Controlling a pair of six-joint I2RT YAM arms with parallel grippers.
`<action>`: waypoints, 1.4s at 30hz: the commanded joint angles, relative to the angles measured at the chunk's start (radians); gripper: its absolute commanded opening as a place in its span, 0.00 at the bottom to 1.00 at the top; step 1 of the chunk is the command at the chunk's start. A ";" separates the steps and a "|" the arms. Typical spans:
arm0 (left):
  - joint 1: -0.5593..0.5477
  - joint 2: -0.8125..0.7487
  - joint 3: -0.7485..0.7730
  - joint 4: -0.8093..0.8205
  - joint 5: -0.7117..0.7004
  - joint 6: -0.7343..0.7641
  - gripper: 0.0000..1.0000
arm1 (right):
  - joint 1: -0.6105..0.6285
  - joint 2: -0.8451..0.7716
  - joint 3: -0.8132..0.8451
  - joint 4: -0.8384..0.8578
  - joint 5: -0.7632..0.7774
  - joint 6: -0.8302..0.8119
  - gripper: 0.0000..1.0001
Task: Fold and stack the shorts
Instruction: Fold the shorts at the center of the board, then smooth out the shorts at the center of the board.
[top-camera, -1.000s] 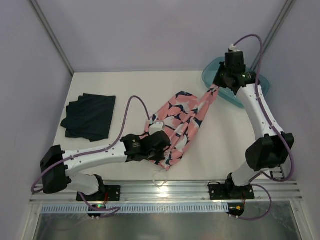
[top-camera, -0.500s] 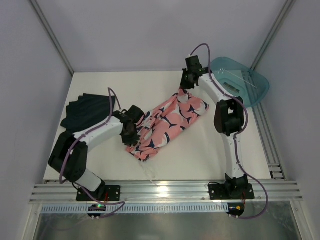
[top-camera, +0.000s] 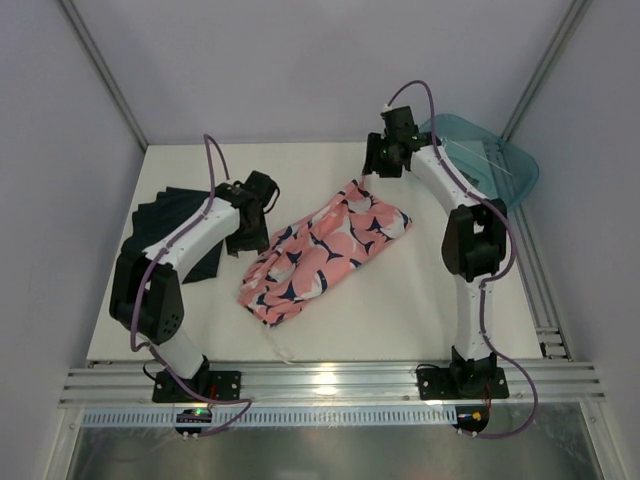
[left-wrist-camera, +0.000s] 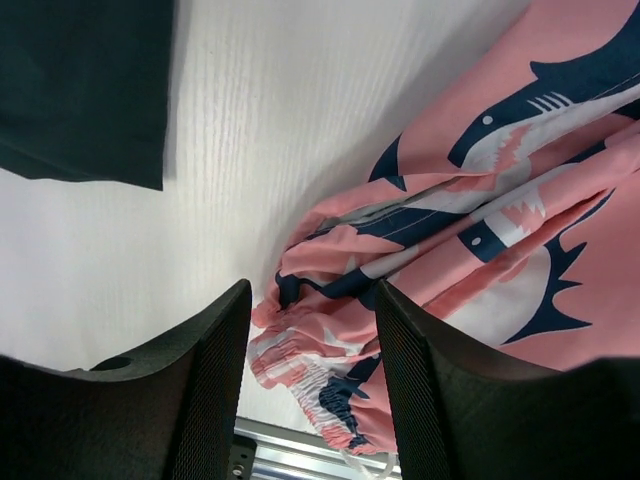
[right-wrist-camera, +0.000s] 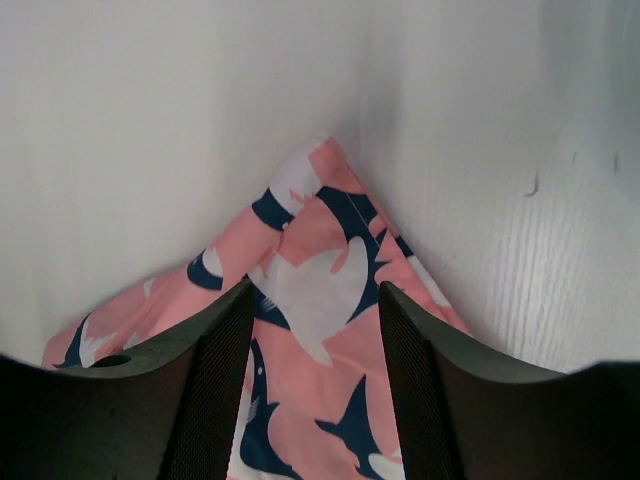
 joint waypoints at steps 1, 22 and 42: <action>0.018 0.037 0.018 -0.033 0.102 0.082 0.54 | 0.000 -0.184 -0.141 -0.012 0.037 -0.034 0.57; 0.104 0.194 0.065 0.068 0.089 0.152 0.52 | 0.000 -0.347 -0.738 0.215 0.162 -0.012 0.56; 0.137 0.021 -0.133 0.160 0.480 0.092 0.51 | -0.037 0.098 -0.135 0.129 0.107 -0.221 0.55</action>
